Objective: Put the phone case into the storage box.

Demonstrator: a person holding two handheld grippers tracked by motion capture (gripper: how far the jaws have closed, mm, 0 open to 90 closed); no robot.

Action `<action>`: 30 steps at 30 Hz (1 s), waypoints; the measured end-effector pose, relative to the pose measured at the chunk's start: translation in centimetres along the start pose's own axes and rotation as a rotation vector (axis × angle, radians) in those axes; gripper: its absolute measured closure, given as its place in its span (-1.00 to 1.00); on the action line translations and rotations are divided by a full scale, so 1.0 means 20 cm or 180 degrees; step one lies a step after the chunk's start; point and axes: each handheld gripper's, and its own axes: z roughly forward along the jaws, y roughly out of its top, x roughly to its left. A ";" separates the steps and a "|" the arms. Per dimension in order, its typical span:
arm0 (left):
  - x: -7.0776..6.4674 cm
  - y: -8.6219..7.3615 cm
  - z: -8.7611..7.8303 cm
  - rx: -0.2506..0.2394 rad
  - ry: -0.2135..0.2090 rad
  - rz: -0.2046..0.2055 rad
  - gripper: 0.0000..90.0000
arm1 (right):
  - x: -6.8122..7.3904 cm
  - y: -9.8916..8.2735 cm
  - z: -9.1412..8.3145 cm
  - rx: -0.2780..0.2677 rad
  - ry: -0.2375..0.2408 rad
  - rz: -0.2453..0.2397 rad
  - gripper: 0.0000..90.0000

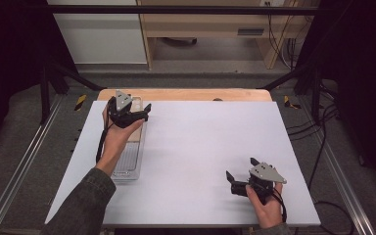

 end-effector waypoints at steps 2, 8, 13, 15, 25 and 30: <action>-0.01 0.01 0.00 -0.0031 0.0058 0.0133 -0.69 | 0.00 0.00 0.00 0.0001 0.0000 -0.0004 -0.93; -0.02 0.02 -0.02 -0.0024 0.0165 0.0261 -0.79 | 0.00 0.00 0.00 0.0004 -0.0002 -0.0010 -0.93; -0.04 0.02 -0.03 0.0041 0.0187 0.0381 -0.83 | 0.00 0.00 0.00 0.0007 -0.0004 -0.0015 -0.93; -0.04 0.02 -0.04 0.0057 0.0210 0.0462 -0.84 | 0.00 0.00 0.00 0.0007 -0.0006 -0.0016 -0.93; -0.09 0.04 -0.08 -0.0014 0.0307 0.0733 -0.86 | 0.01 0.00 0.00 0.0016 -0.0007 -0.0034 -0.93; -0.10 0.05 -0.10 -0.0064 0.0317 0.0851 -0.86 | 0.01 0.00 0.00 0.0018 -0.0004 -0.0045 -0.93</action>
